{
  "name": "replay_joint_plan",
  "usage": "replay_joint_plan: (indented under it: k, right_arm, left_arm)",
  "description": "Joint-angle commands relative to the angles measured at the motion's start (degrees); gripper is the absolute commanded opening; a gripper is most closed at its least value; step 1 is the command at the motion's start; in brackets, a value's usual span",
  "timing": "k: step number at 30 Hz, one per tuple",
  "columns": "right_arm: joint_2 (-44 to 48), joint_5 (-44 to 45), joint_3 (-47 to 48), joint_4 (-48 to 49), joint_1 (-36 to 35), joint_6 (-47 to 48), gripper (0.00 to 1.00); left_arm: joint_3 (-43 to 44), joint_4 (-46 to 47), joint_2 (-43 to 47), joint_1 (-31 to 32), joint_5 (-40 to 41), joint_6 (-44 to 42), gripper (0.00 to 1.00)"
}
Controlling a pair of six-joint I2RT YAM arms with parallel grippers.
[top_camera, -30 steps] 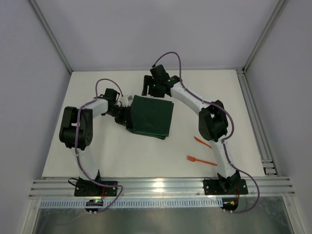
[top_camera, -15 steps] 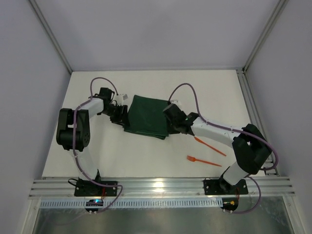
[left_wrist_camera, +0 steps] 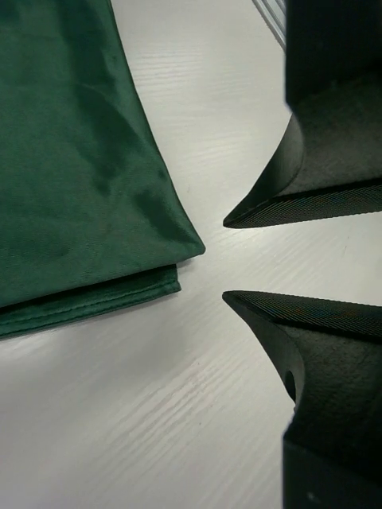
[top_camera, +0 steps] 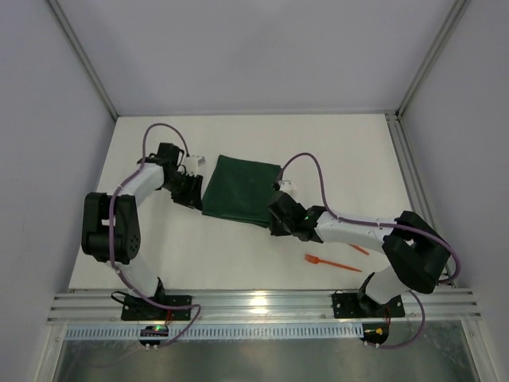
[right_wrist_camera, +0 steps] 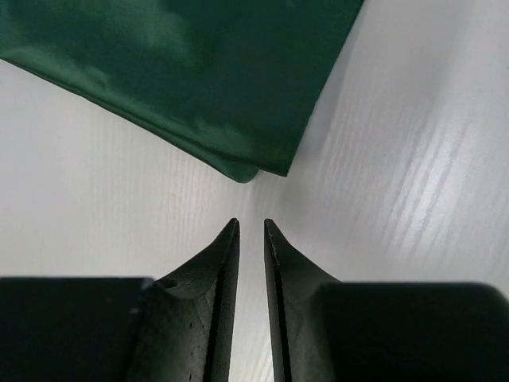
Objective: Fold the napkin into a case and place the utensils inside
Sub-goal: Turn over the upper triangle folded napkin at the center of the board, then move the lower triangle-folded napkin to the center of the board.
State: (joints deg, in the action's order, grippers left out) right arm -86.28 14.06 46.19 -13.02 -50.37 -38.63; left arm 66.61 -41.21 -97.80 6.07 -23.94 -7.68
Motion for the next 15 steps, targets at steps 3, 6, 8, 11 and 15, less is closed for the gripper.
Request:
replay_joint_plan:
  k: [3, 6, 8, 11, 15]
  right_arm:
    - [-1.95, 2.28, 0.47, 7.65, -1.92, -1.97, 0.22]
    - [-2.66, 3.77, 0.30, 7.74, -2.19, -2.67, 0.23]
    - [-2.75, 4.56, 0.04, 7.66, -2.19, -3.20, 0.25]
    - [-2.93, 5.53, -0.14, 6.96, -2.19, -3.64, 0.26]
    - [-4.59, 5.27, -0.05, 7.65, -2.19, -3.64, 0.29]
  left_arm:
    - [-2.80, -0.19, -1.86, 2.98, 1.35, 0.03, 0.39]
    - [-2.54, 1.21, -2.83, 3.87, 2.32, 0.65, 0.41]
    - [-2.01, 1.66, -3.36, 3.95, 2.50, 1.00, 0.41]
    - [-1.66, 2.27, -4.24, 4.30, 2.24, 1.44, 0.41]
    - [-1.83, 2.63, -5.38, 5.53, 1.80, 1.62, 0.40]
